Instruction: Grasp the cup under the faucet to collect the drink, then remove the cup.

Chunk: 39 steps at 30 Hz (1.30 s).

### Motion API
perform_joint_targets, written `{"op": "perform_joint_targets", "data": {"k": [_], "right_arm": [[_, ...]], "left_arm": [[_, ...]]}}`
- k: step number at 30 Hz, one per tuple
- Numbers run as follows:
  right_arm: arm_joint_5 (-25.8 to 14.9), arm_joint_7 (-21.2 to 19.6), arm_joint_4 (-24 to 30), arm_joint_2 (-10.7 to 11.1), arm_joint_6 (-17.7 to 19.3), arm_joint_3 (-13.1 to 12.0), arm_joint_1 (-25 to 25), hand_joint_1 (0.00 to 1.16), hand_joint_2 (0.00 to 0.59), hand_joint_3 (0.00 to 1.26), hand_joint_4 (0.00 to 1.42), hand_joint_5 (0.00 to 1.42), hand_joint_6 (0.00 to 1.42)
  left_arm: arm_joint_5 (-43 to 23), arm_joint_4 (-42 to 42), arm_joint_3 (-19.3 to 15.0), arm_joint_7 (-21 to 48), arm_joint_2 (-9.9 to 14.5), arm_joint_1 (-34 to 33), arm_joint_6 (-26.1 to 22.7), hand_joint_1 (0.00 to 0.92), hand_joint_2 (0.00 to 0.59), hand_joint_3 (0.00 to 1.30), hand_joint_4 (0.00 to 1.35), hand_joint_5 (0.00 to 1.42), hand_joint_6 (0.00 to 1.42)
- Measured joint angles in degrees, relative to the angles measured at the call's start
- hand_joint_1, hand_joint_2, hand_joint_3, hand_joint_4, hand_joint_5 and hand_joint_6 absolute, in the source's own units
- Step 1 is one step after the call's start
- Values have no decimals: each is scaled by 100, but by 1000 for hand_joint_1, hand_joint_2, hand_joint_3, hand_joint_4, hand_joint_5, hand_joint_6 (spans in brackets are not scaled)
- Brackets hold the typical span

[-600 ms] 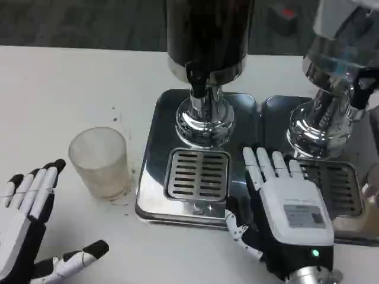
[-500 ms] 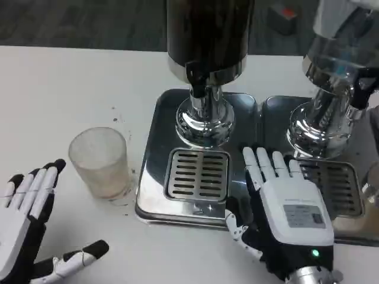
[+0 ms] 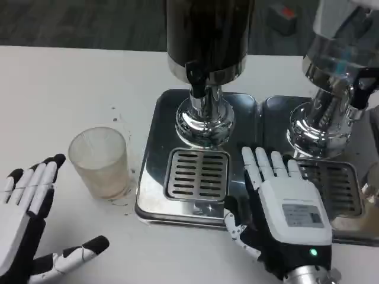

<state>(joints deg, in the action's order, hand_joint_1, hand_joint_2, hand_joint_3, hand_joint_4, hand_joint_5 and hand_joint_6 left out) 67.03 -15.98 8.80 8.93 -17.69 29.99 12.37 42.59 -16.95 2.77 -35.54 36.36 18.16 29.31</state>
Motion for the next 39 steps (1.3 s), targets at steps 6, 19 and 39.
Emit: {"op": "perform_joint_targets", "data": {"k": [6, 19, 39], "right_arm": [[-43, -14, -92, -77, 1, 1, -71, 381, 544, 0, 0, 0, 0], [-82, -24, -153, -128, -36, 2, -78, 381, 544, 0, 0, 0, 0], [-81, 107, -111, -30, -88, 10, -125, 381, 544, 0, 0, 0, 0]], "left_arm": [[-137, -3, -83, 10, 0, -33, 1, 0, 89, 4, 0, 78, 0], [-844, -700, -234, 271, -51, -1313, 206, 0, 73, 0, 0, 2, 0], [-1756, -3998, 288, 1698, -503, -3146, 1770, 0, 0, 0, 0, 0, 0]]}}
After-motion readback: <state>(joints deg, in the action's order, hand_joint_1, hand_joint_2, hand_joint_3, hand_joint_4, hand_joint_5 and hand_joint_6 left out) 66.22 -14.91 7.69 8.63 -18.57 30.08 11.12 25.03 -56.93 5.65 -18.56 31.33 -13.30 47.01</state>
